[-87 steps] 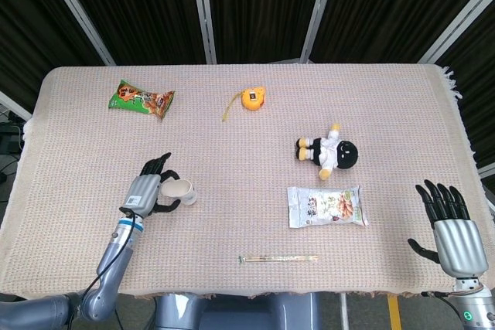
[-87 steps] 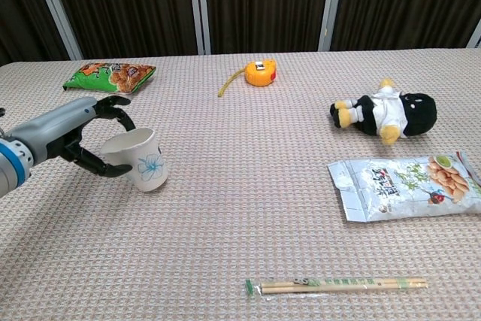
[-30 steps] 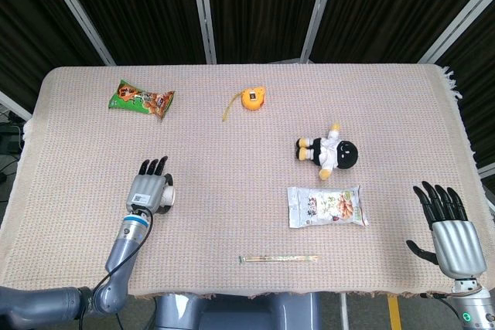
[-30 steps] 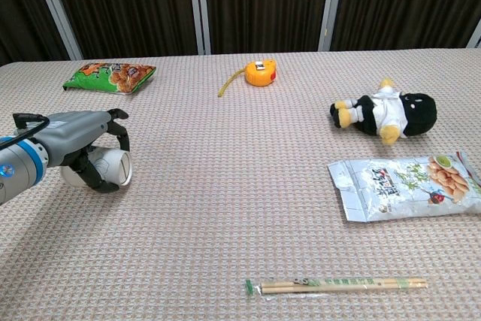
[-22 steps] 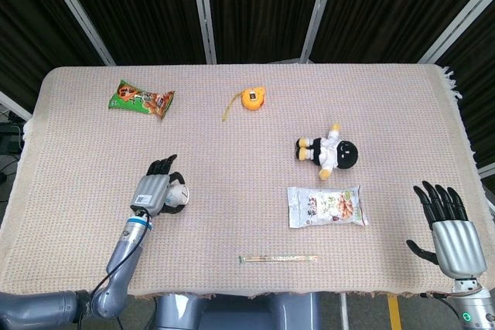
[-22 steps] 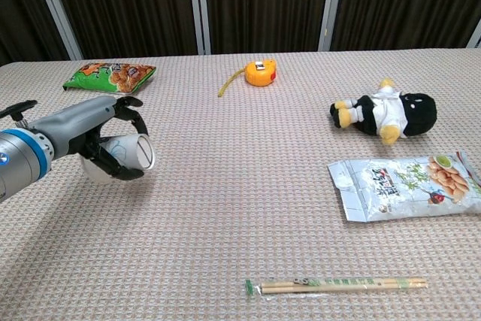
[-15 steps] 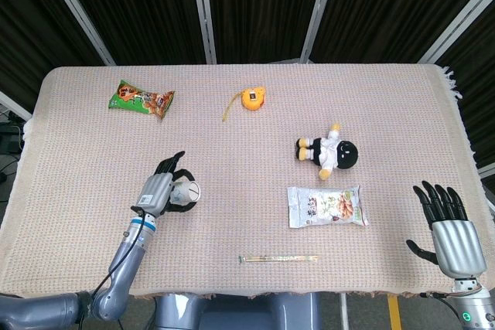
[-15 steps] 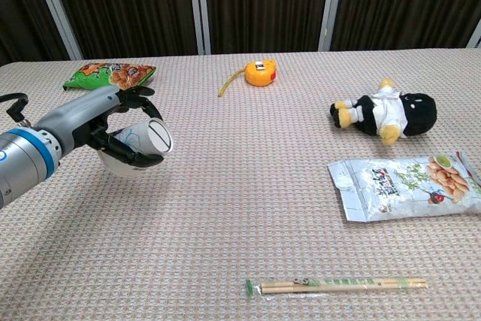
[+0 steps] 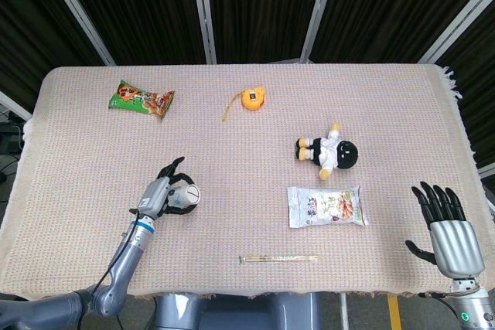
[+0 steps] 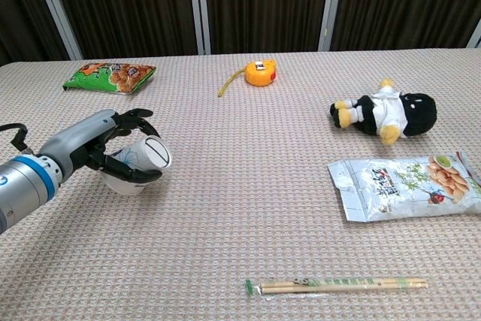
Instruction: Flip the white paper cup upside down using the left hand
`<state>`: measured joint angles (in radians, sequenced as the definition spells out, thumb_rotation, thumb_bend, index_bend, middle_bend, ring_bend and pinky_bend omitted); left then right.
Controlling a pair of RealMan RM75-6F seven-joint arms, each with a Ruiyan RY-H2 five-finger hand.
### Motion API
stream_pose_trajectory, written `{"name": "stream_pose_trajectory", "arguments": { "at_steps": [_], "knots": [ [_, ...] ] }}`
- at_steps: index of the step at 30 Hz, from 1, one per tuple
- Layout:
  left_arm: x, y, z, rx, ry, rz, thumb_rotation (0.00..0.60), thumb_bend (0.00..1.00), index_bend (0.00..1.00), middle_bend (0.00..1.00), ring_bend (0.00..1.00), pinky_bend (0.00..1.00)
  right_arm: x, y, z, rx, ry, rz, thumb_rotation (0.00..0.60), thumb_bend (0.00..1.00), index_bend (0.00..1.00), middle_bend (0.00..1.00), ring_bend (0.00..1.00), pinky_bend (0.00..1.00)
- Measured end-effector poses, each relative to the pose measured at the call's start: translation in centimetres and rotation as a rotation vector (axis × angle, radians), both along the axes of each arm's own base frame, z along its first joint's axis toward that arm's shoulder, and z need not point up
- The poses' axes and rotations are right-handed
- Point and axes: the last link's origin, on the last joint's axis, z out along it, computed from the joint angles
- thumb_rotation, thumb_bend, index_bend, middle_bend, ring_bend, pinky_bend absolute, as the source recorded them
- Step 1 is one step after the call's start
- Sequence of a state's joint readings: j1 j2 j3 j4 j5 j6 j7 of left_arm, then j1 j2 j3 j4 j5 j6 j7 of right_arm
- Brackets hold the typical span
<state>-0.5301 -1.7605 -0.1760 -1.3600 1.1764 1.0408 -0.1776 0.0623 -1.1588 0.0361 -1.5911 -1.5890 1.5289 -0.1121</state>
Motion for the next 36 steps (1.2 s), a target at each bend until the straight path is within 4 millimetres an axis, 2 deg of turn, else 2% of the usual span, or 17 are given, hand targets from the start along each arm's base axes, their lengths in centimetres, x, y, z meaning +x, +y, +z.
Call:
{"name": "stream_pose_trajectory", "arguments": {
  "at_steps": [7,10,13,15,17,26,32,36],
  "knots": [
    [-2.5,-0.5,1.5,0.016,-0.032,0.025,0.600,0.17,0.45,0.00,0.00,0.00,0.1,0.1,-0.2,0.002,0.006,0.002,0.600,0.05,0.00,0.00,0.00,0.00],
    [-4.1,-1.0,2.3,0.026,-0.011,0.029,0.600,0.16,0.39,0.00,0.00,0.00,0.1,0.1,-0.3,0.006,0.012,0.002,0.600,0.05,0.00,0.00,0.00,0.00],
    [-5.2,-1.4,2.7,0.023,0.012,0.031,0.600,0.16,0.23,0.00,0.00,0.00,0.1,0.1,-0.4,0.005,0.013,0.002,0.600,0.05,0.00,0.00,0.00,0.00],
    [-5.6,-1.6,2.8,0.020,0.027,0.028,0.600,0.16,0.07,0.00,0.00,0.00,0.1,0.0,-0.4,0.005,0.014,0.002,0.600,0.05,0.00,0.00,0.00,0.00],
    [-6.0,-1.8,3.0,0.017,0.042,0.025,0.600,0.16,0.01,0.00,0.00,0.00,0.1,0.1,-0.4,0.005,0.014,0.002,0.600,0.05,0.00,0.00,0.00,0.00],
    [-6.7,-2.1,4.6,0.063,0.069,-0.009,0.600,0.16,0.00,0.00,0.00,0.00,0.1,0.1,-0.4,0.003,0.017,0.002,0.600,0.05,0.01,0.00,0.00,0.00],
    [-7.2,-2.9,7.9,0.198,0.141,-0.059,0.600,0.15,0.00,0.00,0.00,0.00,0.1,-0.1,-0.3,-0.004,0.015,0.003,0.600,0.05,0.03,0.00,0.00,0.00],
    [-8.5,-4.2,10.8,0.311,0.345,-0.074,0.600,0.13,0.00,0.00,0.00,0.00,0.2,-0.1,-0.3,-0.015,0.018,0.014,0.600,0.05,0.05,0.00,0.00,0.00]
  ]
}}
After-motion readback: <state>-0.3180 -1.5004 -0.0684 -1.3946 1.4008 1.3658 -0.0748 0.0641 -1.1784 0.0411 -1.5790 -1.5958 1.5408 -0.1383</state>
